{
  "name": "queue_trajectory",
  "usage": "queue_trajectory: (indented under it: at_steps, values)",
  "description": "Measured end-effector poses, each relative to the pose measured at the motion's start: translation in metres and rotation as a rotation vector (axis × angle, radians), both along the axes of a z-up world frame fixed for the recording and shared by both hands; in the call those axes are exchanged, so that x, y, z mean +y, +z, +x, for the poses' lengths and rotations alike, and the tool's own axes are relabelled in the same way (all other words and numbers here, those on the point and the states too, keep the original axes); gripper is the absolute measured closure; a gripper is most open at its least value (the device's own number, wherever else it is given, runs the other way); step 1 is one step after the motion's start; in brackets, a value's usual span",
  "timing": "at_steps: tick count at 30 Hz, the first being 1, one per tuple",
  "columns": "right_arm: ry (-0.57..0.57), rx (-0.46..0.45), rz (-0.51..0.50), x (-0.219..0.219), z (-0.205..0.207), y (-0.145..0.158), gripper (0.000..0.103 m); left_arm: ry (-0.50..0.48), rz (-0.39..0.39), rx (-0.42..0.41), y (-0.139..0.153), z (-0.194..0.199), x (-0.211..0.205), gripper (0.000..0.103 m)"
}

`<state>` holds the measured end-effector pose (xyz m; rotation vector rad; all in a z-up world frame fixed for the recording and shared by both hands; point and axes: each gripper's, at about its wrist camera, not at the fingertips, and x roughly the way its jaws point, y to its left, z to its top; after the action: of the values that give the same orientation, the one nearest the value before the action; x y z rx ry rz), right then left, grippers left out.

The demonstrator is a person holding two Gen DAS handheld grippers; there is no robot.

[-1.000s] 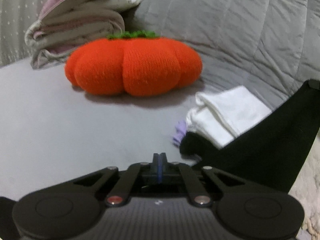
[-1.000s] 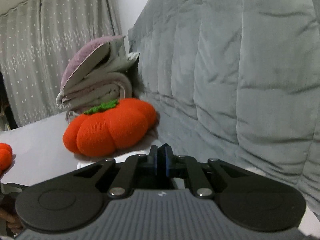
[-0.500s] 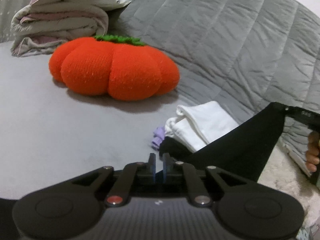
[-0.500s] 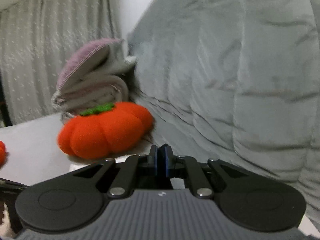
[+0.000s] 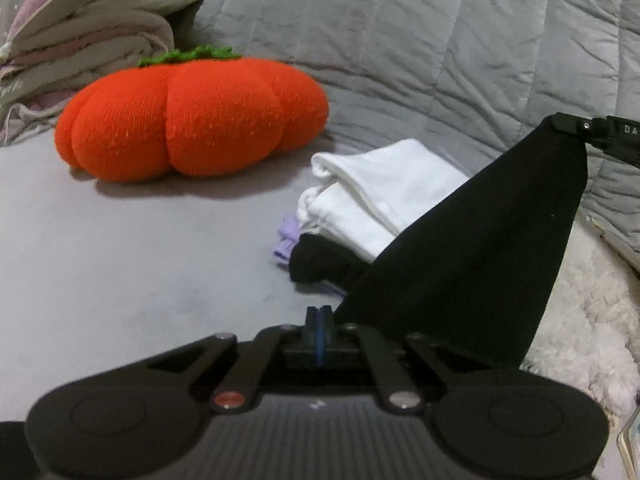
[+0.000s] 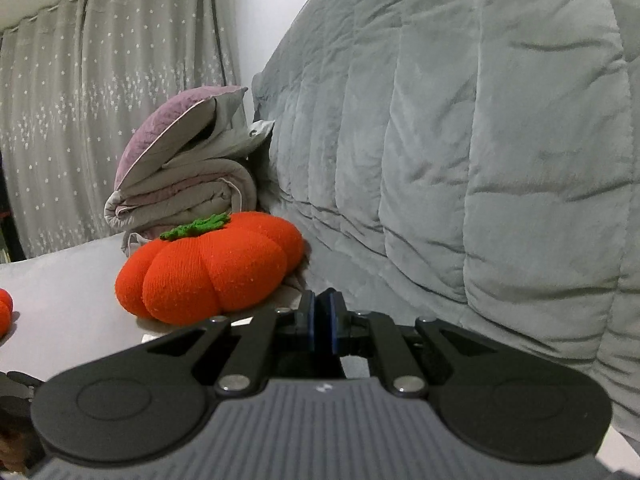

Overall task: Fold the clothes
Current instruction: 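Lift the black sleeve up with the right gripper while the left gripper opens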

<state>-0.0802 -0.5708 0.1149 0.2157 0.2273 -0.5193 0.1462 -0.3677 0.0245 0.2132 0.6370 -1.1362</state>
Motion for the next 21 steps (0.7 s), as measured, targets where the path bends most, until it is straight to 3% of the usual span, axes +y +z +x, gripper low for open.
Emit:
queue_trajectory:
  at_steps: [4, 7, 9, 10, 11, 15, 17, 21]
  values:
    - [0.016, -0.06, -0.026, 0.006, -0.01, 0.004, 0.094, 0.051, -0.059, 0.002, 0.008, 0.003, 0.011, 0.103]
    - [0.024, -0.096, -0.058, 0.011, -0.014, 0.01, 0.094, 0.034, -0.078, 0.036, 0.01, 0.008, 0.017, 0.101]
    - [0.031, -0.12, -0.065, 0.013, -0.017, 0.012, 0.094, 0.022, -0.09, 0.059, 0.012, 0.011, 0.021, 0.085]
    - [0.036, -0.131, -0.06, 0.012, -0.018, 0.013, 0.094, 0.016, -0.096, 0.07, 0.012, 0.013, 0.022, 0.068]
    - [0.041, -0.129, -0.051, 0.011, -0.017, 0.013, 0.094, 0.01, -0.102, 0.081, 0.013, 0.014, 0.024, 0.058]
    - [0.048, -0.085, -0.047, 0.011, -0.009, 0.009, 0.094, -0.014, -0.127, 0.126, 0.016, 0.021, 0.031, 0.048]
    - [0.052, -0.069, -0.037, 0.011, -0.007, 0.006, 0.094, -0.071, -0.108, 0.134, 0.013, 0.017, 0.024, 0.035]
    - [0.052, -0.029, -0.02, 0.009, -0.003, 0.0, 0.094, -0.101, 0.041, 0.03, 0.001, 0.002, 0.002, 0.036]
